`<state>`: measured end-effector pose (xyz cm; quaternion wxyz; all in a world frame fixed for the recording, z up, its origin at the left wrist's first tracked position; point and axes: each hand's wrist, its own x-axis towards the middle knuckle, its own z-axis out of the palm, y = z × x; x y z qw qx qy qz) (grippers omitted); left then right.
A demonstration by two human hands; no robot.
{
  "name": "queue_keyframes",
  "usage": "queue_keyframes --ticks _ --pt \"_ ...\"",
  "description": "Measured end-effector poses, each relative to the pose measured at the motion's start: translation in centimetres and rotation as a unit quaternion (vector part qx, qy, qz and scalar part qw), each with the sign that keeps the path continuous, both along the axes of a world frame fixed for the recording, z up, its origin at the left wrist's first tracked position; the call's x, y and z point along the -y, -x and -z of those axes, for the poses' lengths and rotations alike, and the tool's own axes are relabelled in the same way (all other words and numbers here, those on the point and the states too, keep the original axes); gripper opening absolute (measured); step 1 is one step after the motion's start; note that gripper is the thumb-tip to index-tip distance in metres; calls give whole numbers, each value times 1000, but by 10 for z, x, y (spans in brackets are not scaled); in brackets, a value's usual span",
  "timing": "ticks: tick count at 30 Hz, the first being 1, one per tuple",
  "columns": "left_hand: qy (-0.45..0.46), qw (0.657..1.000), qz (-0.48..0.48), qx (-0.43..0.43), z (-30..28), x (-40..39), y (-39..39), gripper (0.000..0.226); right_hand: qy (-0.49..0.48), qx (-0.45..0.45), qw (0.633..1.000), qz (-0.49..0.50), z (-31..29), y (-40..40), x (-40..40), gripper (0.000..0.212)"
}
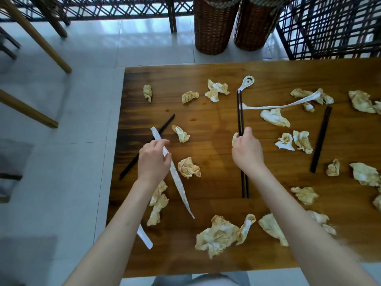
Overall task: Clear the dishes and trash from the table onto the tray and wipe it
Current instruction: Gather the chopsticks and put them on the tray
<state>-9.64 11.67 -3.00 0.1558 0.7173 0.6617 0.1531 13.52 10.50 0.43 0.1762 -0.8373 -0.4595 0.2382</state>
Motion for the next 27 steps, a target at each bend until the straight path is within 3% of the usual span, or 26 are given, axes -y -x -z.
queue_keyframes --ticks 5,12,21,27 --pt "22 997 -56 -54 20 -20 36 34 27 -61 997 -48 -3 37 -5 19" --pt "66 990 -61 -110 37 -42 52 31 52 -60 996 -40 0 58 -7 14" --pt "114 987 -98 -63 38 -52 48 22 65 -62 995 -31 2 60 0 21" --pt "172 974 -120 -83 40 -58 47 26 49 -71 996 -21 3 53 6 21"
